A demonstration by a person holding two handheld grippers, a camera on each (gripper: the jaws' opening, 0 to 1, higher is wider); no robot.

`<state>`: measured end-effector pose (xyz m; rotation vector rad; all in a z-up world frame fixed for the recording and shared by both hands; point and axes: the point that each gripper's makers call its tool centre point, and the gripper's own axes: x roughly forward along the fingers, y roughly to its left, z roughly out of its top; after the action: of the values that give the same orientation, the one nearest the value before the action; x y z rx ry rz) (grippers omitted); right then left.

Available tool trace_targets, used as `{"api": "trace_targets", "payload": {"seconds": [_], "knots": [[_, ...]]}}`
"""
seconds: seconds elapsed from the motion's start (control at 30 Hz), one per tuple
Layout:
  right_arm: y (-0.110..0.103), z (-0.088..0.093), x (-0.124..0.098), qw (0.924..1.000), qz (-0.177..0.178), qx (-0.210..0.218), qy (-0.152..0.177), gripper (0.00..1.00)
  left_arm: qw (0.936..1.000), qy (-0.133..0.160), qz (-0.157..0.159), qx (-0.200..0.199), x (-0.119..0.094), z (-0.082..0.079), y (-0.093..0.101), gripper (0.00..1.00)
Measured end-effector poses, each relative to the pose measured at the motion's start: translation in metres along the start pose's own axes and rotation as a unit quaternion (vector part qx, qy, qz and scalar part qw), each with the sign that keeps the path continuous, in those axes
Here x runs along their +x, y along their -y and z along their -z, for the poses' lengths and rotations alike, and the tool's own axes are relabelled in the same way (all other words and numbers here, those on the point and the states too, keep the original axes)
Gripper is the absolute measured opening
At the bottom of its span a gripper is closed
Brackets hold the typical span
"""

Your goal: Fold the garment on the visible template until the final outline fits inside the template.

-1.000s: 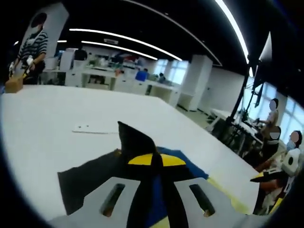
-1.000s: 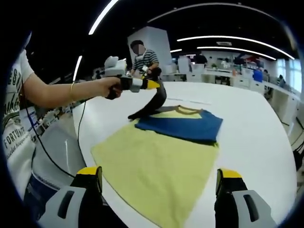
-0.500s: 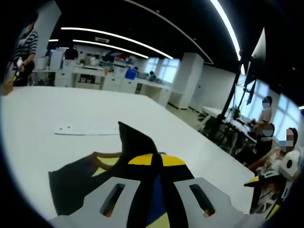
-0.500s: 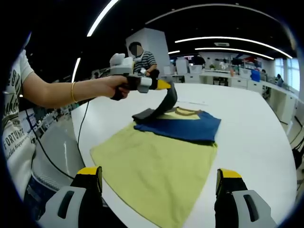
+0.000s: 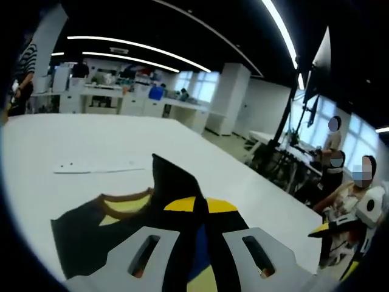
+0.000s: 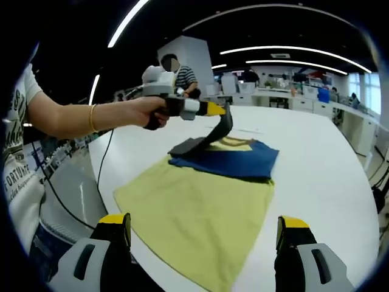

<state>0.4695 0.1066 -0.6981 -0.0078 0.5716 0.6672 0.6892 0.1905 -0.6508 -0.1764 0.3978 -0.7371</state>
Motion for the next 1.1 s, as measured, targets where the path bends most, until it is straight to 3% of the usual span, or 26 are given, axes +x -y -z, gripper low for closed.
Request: {"api": "trace_targets", "payload": {"seconds": [0.5,1.03,1.1], "knots": [[0.006,0.001,-0.004,0.9999,0.01,0.008,0.006,0.99,0.9992,-0.029,0.026,0.007,0.023,0.021,0.031,0.01],[0.008,0.01,-0.008,0.9997,0.014,0.021,0.004,0.99,0.9938,-0.089,0.049,0.046,0.044,0.076,0.05,0.02],[0.007,0.01,-0.007,0.9997,0.013,0.021,0.003,0.99,0.9932,-0.092,0.056,0.046,0.045,0.081,0.054,0.06]]}}
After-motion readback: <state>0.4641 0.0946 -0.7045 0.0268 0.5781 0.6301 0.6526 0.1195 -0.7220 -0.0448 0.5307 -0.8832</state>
